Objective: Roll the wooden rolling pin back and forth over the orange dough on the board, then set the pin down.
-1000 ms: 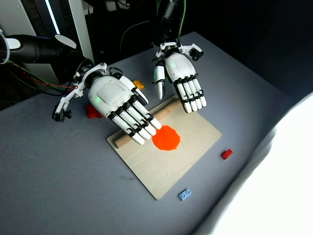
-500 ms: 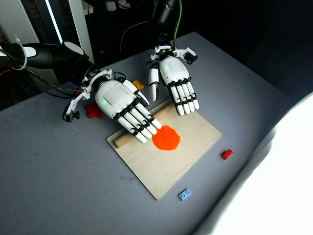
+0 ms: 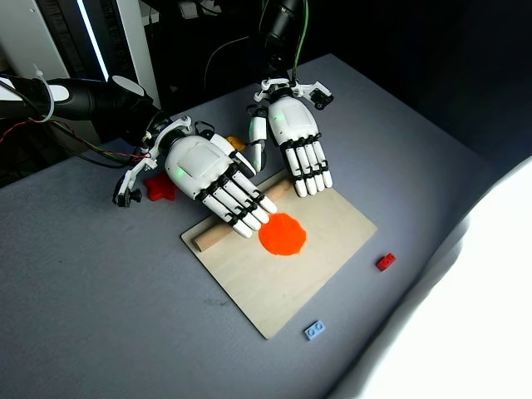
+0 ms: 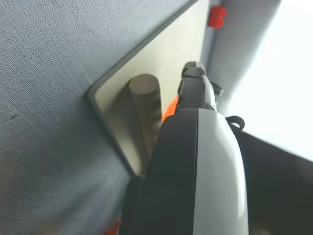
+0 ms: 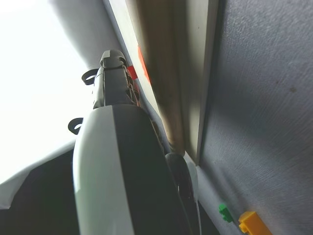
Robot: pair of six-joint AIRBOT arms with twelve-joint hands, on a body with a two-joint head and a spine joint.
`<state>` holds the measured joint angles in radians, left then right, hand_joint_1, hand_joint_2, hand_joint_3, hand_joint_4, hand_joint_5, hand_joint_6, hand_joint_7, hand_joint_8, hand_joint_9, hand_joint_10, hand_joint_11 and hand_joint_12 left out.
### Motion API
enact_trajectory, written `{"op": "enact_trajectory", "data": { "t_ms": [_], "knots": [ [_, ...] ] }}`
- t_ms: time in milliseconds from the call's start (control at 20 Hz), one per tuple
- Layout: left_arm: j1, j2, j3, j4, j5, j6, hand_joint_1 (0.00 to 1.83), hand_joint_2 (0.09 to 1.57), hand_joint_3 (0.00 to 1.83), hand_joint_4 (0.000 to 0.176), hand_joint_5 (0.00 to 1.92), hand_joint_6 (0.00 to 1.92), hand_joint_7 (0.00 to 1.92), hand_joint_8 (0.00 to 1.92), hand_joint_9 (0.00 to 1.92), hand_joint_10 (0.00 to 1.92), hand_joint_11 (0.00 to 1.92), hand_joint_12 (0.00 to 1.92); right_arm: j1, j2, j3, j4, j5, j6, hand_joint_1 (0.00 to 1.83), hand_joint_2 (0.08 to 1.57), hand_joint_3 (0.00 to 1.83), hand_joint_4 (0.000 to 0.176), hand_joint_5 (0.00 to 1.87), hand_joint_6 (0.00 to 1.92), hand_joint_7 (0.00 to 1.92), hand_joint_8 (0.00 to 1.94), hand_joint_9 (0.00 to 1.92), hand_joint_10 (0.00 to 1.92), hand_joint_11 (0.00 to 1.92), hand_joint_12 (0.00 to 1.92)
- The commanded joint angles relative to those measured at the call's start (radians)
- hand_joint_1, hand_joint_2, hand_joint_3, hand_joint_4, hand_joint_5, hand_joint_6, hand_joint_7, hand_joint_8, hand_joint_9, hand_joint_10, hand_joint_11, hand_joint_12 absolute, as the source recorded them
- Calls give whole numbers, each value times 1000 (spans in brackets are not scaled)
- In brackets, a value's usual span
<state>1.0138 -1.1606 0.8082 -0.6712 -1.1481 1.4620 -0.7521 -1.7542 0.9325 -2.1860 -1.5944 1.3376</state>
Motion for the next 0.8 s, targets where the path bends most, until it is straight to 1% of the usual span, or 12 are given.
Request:
{"op": "enact_trajectory", "data": {
  "t_ms": [0, 200, 450, 600, 750],
  "knots": [
    [-2, -4, 5, 50, -84, 1, 0, 1428, 2, 0, 0, 0, 0, 0, 0, 0, 0, 0, -4, -1, 5, -98, -67, 4, 0, 1494, 0, 0, 99, 5, 82, 3, 42, 3, 11, 5],
    [-2, -18, 21, 50, -82, -11, 0, 1427, 1, 0, 0, 0, 0, 0, 0, 0, 0, 0, -11, -3, 16, -101, -64, 10, 0, 1495, 0, 0, 90, 1, 80, 1, 39, 1, 0, 0],
    [-6, -24, 45, 49, -87, -41, 0, 1425, 0, 0, 0, 0, 0, 0, 0, 0, 0, 0, -42, -14, 30, -127, -55, 35, 0, 1496, 0, 0, 91, 3, 84, 4, 46, 3, 3, 2],
    [-12, -27, 65, 47, -89, -60, 0, 1428, 1, 0, 0, 0, 0, 0, 0, 0, 0, 0, -65, -26, 56, -134, -44, 56, 0, 1503, 3, 0, 84, 3, 71, 3, 26, 1, 0, 0],
    [-18, -28, 72, 35, -90, -64, 0, 1424, 0, 0, 0, 0, 0, 0, 0, 0, 0, 0, -68, -27, 73, -134, -33, 74, 0, 1508, 5, 0, 65, 1, 56, 1, 23, 2, 0, 0]
  ]
}}
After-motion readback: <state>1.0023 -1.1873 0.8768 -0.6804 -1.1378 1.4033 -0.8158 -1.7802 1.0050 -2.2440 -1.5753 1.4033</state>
